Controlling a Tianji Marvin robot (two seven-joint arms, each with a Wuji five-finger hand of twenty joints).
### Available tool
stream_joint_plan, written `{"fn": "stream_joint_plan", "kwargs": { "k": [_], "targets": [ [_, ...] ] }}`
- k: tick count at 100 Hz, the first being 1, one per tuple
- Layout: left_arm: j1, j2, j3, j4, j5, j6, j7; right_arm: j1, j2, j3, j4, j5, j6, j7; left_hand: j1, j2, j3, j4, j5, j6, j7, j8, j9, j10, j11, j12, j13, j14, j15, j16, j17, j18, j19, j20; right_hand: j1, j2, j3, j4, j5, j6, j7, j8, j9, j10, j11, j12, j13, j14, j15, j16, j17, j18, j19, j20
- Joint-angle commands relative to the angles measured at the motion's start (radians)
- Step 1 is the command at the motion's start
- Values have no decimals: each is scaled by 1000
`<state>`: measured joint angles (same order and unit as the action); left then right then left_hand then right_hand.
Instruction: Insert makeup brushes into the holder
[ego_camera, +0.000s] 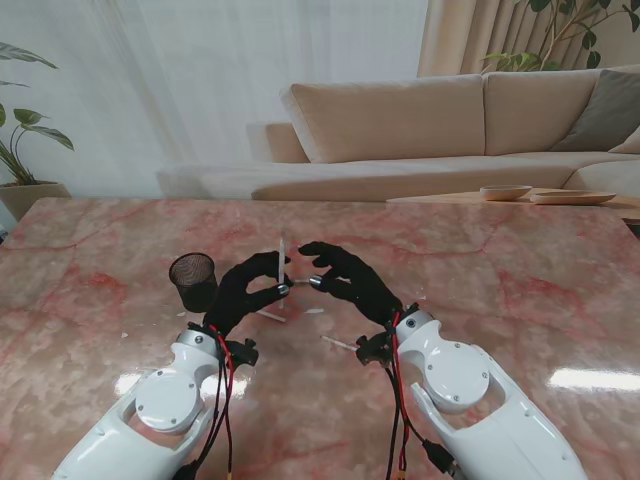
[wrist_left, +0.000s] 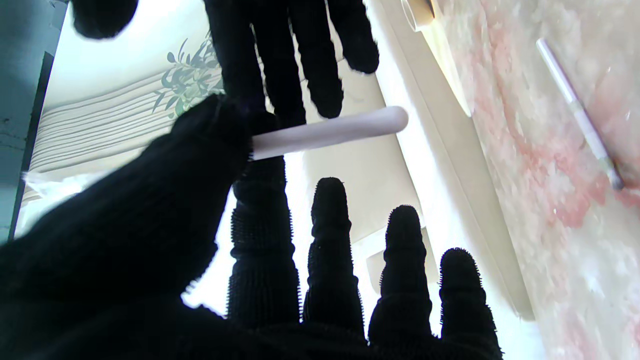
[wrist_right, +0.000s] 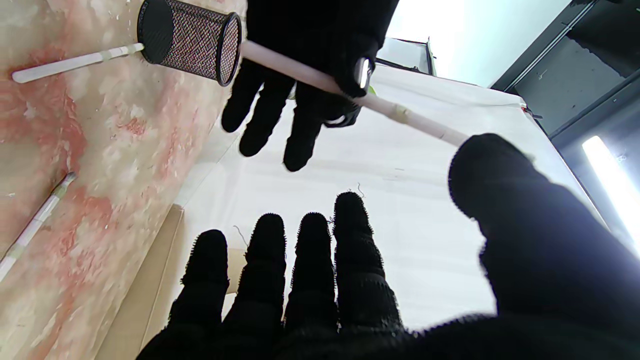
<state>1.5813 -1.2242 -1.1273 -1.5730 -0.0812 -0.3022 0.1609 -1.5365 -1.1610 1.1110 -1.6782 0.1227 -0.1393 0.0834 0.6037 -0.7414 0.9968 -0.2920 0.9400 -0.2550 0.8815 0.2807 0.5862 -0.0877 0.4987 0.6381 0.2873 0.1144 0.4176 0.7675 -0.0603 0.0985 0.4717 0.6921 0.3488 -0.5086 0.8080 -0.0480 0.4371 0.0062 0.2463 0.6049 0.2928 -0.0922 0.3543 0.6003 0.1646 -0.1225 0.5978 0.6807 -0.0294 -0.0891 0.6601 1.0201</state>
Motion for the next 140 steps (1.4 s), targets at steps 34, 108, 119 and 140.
{"fn": "stream_joint_plan", "kwargs": {
  "k": [34,108,119,140],
  "targets": [
    [87,22,-189,-101,114,49,34,-22,8,26,23,-48,40,20,3,25,46,3,78,-115,83,-4,-10,-52,-32,-26,-78,-71,-31,-67,-17,-93,-109,1,-42,6,-32,15,-29,-7,-20,-25,-29,7,-116,-145,-7,1,-303,-197,-56,-34,-230,-138],
    [176,10,-432,-105,165,91,102,27,7,-22,85,-25,82,64,-2,40,10,10,73,-133,76,-8,-130,-74,-161,-279,-190,-173,-229,-287,28,-133,-433,-304,-36,10,1,14,-34,-12,-20,-24,-50,11,-112,-146,-15,-4,-315,-188,-56,-48,-235,-159],
    [148,6,-427,-74,137,98,107,27,9,-22,83,-26,89,70,-7,34,15,8,76,-145,75,-8,-140,-81,-164,-283,-203,-177,-232,-289,26,-132,-444,-329,-35,9,7,14,-34,-15,-20,-24,-53,12,-111,-145,-16,-4,-312,-186,-56,-48,-235,-160],
    [66,-3,-390,12,70,112,99,25,12,-18,76,-32,110,81,-37,-16,73,-20,94,-179,87,-33,-142,-97,-157,-291,-207,-173,-238,-278,36,-132,-461,-421,-33,8,21,12,-32,-18,-19,-23,-53,11,-108,-144,-18,-5,-305,-181,-55,-49,-231,-160]
  ]
}}
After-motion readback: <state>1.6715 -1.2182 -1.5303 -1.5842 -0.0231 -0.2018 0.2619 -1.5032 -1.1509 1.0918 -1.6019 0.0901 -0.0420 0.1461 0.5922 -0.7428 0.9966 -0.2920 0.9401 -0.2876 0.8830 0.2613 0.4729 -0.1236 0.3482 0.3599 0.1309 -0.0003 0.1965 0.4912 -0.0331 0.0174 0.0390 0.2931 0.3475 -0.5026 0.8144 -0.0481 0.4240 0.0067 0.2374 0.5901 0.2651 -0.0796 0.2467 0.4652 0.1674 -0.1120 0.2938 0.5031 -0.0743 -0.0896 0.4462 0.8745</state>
